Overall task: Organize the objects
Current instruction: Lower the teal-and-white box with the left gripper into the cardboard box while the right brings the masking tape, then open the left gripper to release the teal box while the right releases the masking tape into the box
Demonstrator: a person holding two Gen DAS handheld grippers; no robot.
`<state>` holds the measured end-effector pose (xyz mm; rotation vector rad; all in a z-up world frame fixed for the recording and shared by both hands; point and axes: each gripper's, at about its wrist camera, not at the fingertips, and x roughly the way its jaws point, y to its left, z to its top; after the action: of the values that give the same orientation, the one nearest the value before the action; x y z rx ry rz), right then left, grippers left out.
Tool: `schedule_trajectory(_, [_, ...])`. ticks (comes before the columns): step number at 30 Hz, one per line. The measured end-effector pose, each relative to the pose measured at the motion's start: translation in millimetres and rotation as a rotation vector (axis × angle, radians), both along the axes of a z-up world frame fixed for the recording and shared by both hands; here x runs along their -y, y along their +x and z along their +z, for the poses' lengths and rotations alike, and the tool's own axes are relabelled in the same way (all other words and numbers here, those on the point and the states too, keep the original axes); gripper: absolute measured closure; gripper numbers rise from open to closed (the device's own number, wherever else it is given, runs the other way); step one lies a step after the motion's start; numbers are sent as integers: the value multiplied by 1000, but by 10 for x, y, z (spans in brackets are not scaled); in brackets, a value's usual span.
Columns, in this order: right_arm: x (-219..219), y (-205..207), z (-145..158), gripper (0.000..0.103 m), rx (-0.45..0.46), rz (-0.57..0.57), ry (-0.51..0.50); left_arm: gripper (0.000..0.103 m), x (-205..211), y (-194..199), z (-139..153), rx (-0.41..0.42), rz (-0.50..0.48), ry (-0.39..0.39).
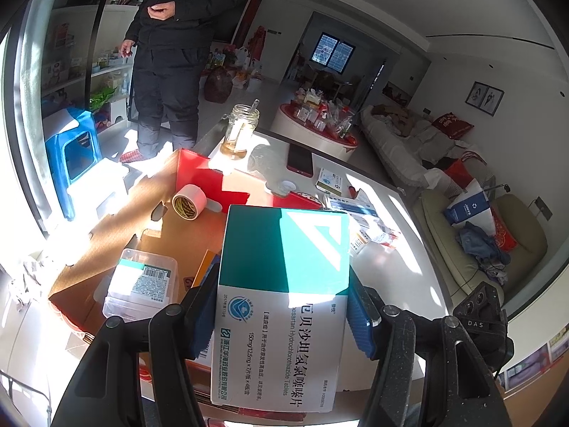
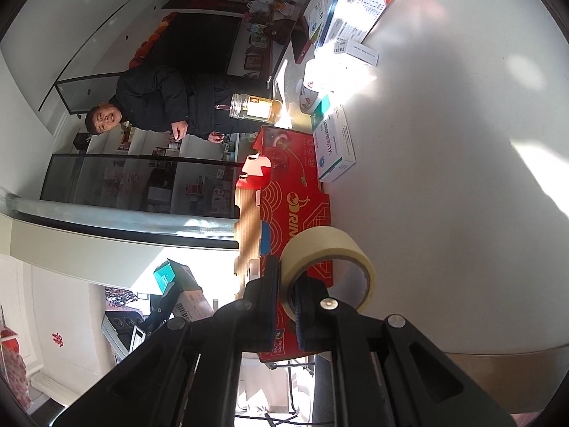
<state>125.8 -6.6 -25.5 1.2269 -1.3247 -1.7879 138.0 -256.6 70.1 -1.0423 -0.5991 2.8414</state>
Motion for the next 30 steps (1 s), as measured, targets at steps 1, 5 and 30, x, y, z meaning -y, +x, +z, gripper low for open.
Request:
schedule_trajectory(1, [71, -22, 32, 94, -8, 17, -2, 36, 7, 5, -6, 3, 3, 2])
schedule_trajectory(5, [356, -124, 192, 94, -49, 81, -9, 36, 76, 21, -26, 6, 23, 2])
schedule_trajectory(30, [1738, -1039, 607, 64, -179, 291, 138, 35, 391, -521, -619, 165, 80, -35])
